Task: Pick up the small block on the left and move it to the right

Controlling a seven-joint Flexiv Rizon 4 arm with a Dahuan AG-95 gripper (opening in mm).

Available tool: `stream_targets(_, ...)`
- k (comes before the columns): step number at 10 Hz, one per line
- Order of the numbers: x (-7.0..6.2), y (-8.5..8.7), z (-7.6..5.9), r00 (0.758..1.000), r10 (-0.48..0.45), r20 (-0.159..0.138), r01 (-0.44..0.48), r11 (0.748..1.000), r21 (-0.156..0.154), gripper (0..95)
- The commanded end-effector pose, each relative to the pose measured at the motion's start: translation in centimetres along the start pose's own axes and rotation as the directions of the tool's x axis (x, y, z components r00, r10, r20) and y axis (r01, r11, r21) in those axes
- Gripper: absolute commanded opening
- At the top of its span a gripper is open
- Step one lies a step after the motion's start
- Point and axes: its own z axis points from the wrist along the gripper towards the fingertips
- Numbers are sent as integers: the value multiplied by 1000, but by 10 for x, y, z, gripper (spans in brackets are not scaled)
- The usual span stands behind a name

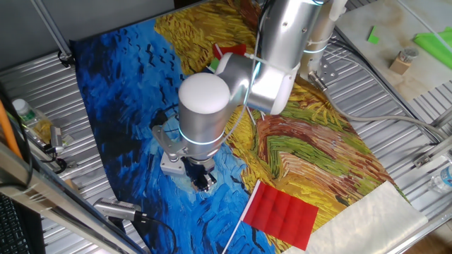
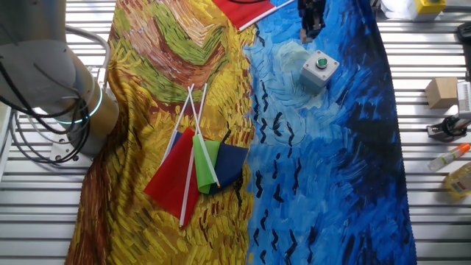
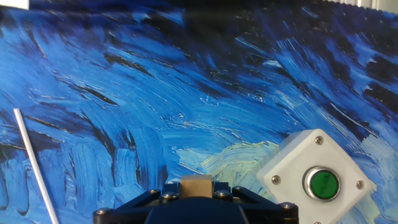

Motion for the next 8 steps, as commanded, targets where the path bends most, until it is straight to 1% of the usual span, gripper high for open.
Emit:
stream_targets(1, 0, 0, 2, 1000, -2, 7, 2, 1000, 3, 0)
stream_targets(2, 1, 1, 5, 1000, -1, 18, 1, 1000, 5, 0)
stream_targets(3, 2, 2, 6, 1000, -1, 23, 1, 1000, 7, 0)
stream_targets(8, 3, 2, 8, 1000, -3, 30, 3, 1000, 8, 0)
